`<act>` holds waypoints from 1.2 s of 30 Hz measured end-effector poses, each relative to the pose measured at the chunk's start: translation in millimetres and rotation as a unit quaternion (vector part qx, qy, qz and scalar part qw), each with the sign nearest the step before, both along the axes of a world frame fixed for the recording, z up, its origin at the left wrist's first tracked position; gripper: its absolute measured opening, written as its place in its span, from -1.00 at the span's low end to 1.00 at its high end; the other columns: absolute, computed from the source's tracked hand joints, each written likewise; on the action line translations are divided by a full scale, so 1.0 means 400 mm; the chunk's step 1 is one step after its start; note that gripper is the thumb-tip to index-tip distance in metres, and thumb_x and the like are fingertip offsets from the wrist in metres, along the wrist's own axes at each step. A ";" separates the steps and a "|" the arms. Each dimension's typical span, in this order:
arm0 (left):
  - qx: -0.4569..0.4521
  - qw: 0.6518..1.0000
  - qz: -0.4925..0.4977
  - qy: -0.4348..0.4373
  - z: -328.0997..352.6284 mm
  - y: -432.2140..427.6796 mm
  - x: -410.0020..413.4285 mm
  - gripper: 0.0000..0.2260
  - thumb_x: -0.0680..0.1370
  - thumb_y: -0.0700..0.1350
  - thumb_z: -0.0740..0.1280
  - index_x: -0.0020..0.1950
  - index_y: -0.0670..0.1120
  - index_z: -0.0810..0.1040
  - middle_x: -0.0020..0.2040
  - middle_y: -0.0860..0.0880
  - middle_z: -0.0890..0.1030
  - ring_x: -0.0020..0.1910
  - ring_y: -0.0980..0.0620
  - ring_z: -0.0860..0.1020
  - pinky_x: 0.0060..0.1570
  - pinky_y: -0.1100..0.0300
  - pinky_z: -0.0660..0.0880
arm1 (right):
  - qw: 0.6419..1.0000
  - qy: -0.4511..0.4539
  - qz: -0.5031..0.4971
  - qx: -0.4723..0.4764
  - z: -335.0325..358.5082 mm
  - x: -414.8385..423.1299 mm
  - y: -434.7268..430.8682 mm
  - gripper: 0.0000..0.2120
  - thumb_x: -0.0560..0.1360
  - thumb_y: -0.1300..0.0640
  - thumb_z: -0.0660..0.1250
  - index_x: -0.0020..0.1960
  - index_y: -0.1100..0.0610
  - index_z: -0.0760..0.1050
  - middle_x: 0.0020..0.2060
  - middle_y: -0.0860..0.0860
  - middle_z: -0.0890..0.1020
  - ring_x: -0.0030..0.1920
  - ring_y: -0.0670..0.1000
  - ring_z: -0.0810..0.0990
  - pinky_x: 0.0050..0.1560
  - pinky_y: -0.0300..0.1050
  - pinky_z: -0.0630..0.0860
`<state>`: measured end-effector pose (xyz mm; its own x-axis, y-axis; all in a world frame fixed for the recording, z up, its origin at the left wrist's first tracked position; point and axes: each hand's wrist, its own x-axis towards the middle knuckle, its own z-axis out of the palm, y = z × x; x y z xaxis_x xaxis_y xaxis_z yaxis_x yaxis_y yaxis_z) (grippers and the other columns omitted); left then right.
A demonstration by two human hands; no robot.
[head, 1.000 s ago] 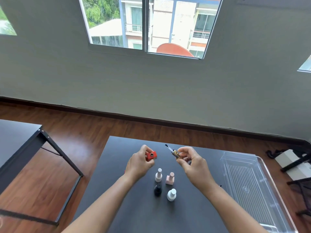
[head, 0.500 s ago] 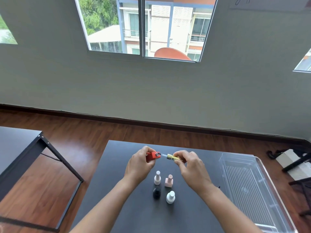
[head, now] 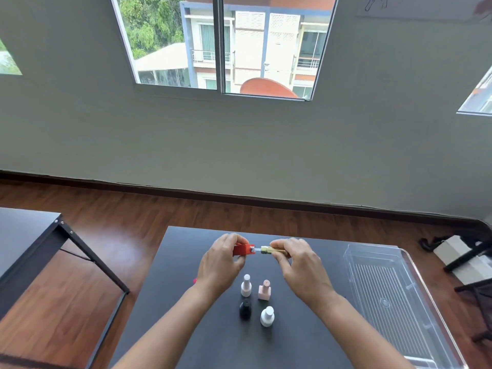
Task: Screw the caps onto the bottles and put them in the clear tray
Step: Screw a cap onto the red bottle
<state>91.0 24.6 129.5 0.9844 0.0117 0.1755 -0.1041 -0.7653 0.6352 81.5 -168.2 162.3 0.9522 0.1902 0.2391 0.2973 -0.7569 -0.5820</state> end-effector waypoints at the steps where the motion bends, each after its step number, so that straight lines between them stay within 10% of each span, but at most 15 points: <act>1: 0.003 1.000 -0.007 -0.003 0.001 -0.003 0.000 -0.86 0.49 -0.06 0.41 0.01 0.11 0.53 -0.02 0.18 0.56 -0.04 0.18 0.55 -0.12 0.13 0.57 | 1.000 -0.005 0.001 0.007 0.003 0.001 0.000 -0.84 0.54 0.07 0.32 0.11 -0.01 0.57 -0.07 -0.15 0.59 -0.03 -0.14 0.50 -0.01 -0.25 0.45; 10: -0.002 0.999 -0.048 -0.024 0.013 -0.040 -0.006 -0.84 0.51 -0.08 0.40 0.08 0.05 0.56 0.03 0.15 0.58 -0.03 0.15 0.53 -0.02 0.16 0.55 | 0.992 0.073 -0.009 0.103 -0.002 0.012 -0.023 -0.75 0.53 0.22 0.33 0.17 0.00 0.57 -0.13 -0.10 0.50 -0.18 -0.19 0.50 -0.11 -0.41 0.41; 15: -0.005 0.998 -0.062 -0.030 0.022 -0.053 -0.013 -0.85 0.50 -0.10 0.42 0.05 0.04 0.57 0.01 0.13 0.61 -0.03 0.11 0.53 -0.02 0.12 0.53 | 0.960 0.114 -0.086 0.241 0.002 0.010 -0.051 -0.78 0.40 0.18 0.50 -0.12 -0.12 0.57 -0.32 -0.04 0.66 -0.33 -0.12 0.63 -0.34 -0.34 0.48; 36: 0.020 0.996 -0.081 -0.026 0.044 -0.077 -0.040 -0.83 0.50 0.02 0.42 0.07 0.16 0.54 0.01 0.19 0.60 -0.17 0.15 0.56 -0.11 0.21 0.57 | 0.967 0.147 -0.038 0.206 0.004 -0.011 -0.097 -0.87 0.57 0.16 0.26 -0.08 -0.06 0.49 -0.39 0.04 0.68 -0.46 0.06 0.64 -0.39 -0.26 0.49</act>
